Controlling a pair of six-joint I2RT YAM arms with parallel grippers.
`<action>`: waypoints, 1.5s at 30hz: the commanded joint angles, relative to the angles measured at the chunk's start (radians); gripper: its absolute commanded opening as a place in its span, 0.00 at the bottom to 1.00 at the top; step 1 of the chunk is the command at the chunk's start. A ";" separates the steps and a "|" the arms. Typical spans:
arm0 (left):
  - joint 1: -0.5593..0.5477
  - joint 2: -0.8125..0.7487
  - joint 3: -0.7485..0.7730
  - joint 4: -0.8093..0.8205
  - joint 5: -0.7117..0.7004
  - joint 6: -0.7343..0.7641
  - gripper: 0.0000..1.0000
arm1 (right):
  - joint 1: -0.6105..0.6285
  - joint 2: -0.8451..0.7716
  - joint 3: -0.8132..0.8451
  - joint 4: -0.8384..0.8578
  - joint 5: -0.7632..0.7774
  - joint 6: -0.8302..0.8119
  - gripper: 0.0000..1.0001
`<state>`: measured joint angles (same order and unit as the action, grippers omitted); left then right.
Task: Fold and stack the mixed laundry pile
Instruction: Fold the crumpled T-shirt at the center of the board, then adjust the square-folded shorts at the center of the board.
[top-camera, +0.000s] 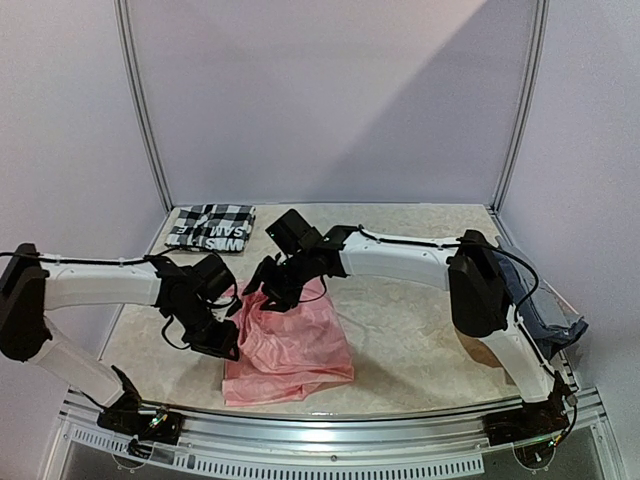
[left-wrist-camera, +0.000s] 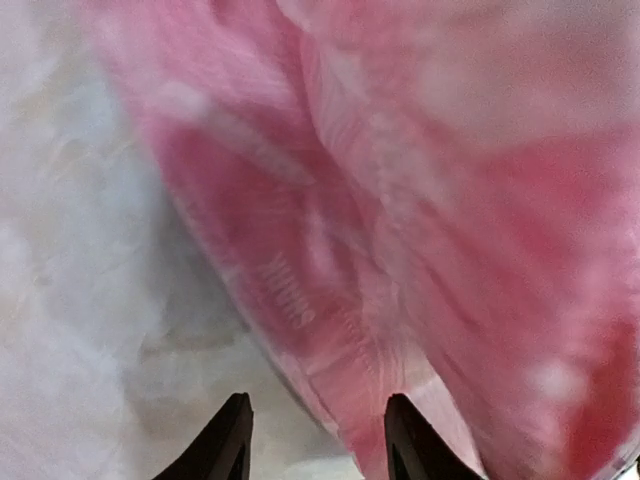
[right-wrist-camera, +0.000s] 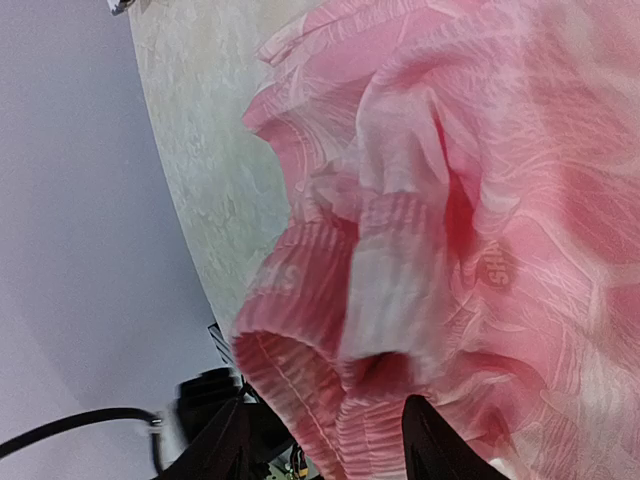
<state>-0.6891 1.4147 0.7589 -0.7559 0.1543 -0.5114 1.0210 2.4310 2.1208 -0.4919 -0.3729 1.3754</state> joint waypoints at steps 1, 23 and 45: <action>0.033 -0.169 0.045 -0.181 -0.142 -0.124 0.46 | 0.001 -0.039 -0.029 0.023 -0.022 -0.045 0.54; 0.064 0.088 0.425 -0.085 -0.023 0.221 0.44 | 0.042 -0.310 -0.270 -0.191 0.049 -0.431 0.52; 0.194 0.372 0.418 -0.068 0.006 0.312 0.41 | 0.096 -0.199 -0.506 -0.025 -0.041 -0.448 0.42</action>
<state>-0.5240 1.7939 1.2301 -0.8425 0.1444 -0.2123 1.1187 2.2044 1.6501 -0.5369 -0.4076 0.9169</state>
